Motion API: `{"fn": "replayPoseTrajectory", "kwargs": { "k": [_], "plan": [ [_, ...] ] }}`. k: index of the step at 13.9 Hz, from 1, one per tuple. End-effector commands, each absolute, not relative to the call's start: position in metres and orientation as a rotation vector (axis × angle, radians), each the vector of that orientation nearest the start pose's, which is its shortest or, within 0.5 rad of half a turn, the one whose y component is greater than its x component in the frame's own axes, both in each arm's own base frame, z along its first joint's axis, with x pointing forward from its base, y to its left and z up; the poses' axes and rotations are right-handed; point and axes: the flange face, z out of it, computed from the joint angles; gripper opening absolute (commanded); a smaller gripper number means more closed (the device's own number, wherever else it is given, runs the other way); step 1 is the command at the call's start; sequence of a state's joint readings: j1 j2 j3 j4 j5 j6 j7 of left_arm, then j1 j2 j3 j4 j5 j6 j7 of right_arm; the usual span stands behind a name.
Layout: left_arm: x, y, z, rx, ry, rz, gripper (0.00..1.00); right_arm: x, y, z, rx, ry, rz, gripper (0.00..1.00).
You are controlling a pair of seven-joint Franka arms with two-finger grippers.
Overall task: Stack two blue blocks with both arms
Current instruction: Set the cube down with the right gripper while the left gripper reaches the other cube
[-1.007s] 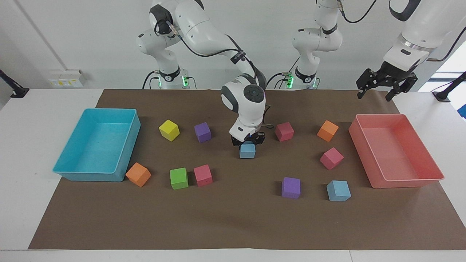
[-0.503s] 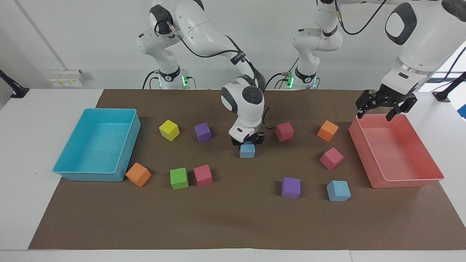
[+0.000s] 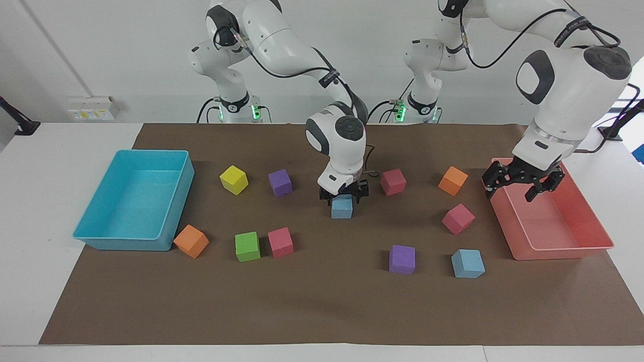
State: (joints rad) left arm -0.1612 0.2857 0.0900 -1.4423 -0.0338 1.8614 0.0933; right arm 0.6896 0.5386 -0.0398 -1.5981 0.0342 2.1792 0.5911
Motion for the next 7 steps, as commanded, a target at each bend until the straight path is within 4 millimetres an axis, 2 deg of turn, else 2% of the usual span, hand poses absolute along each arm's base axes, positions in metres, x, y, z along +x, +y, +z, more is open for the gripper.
{"fn": "replayPoseTrajectory", "kwargs": {
  "k": [1, 5, 7],
  "plan": [
    [0.684, -0.073, 0.510, -3.131, 0.238, -0.254, 1.00, 0.559, 0.395, 0.376, -3.071, -0.042, -0.135, 1.00],
    [0.707, -0.083, 0.462, -3.124, 0.206, -0.319, 1.00, 0.573, 0.348, 0.439, -3.045, 0.047, -0.191, 1.00],
    [0.716, -0.086, 0.439, -3.119, 0.211, -0.341, 1.00, 0.579, 0.318, 0.452, -3.039, 0.103, -0.159, 1.00]
  ]
}}
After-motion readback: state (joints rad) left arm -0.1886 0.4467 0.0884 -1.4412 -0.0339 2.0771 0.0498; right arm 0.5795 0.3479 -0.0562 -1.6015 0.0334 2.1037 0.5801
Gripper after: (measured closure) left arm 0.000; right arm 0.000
